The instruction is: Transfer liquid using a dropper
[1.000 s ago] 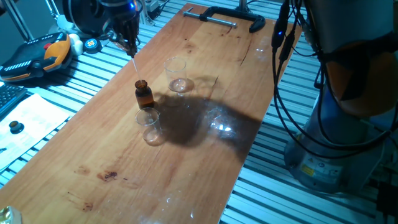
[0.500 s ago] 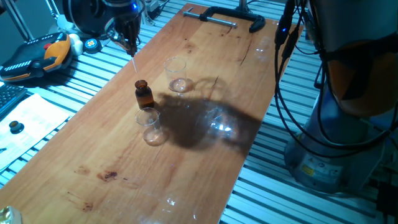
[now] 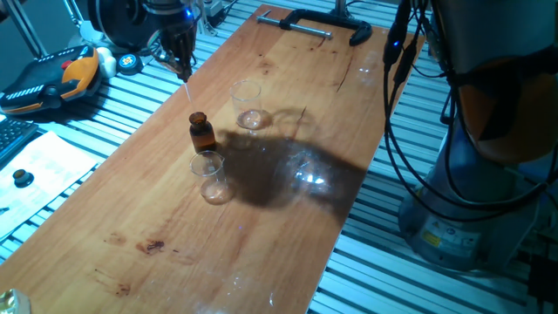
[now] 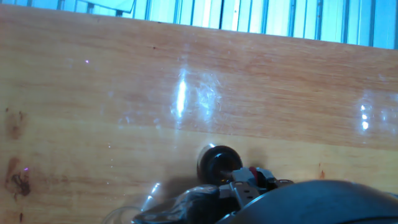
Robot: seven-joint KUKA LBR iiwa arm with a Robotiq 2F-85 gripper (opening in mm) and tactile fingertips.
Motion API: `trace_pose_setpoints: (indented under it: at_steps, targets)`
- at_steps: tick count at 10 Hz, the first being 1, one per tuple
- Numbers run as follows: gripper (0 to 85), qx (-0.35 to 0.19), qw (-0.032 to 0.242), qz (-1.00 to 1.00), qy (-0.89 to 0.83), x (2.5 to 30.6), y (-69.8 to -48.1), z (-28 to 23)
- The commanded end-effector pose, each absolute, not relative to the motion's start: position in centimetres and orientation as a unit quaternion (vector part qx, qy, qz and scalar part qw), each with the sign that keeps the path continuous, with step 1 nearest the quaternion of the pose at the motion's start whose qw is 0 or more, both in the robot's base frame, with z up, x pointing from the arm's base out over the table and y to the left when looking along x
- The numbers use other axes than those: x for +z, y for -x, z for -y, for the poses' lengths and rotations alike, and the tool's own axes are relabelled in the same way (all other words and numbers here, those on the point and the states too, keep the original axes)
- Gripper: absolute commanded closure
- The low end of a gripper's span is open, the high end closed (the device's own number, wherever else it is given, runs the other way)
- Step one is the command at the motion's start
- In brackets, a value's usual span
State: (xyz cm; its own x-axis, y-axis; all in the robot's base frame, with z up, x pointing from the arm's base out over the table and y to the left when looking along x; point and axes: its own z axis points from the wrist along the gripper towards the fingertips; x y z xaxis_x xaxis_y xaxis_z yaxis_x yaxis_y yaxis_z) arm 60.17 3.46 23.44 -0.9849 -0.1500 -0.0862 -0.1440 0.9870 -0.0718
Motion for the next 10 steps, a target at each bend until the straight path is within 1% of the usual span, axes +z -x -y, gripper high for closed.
trace_pose_setpoints:
  at_steps: [1,4,10]
  targets:
    - [84.3,-0.033,0.042,-0.996,0.076,23.1,-60.3,-3.4]
    - [84.3,-0.027,0.036,-0.996,0.075,22.1,-60.3,-3.6]
    - [84.3,-0.018,0.036,-0.996,0.074,19.3,-59.6,-4.2]
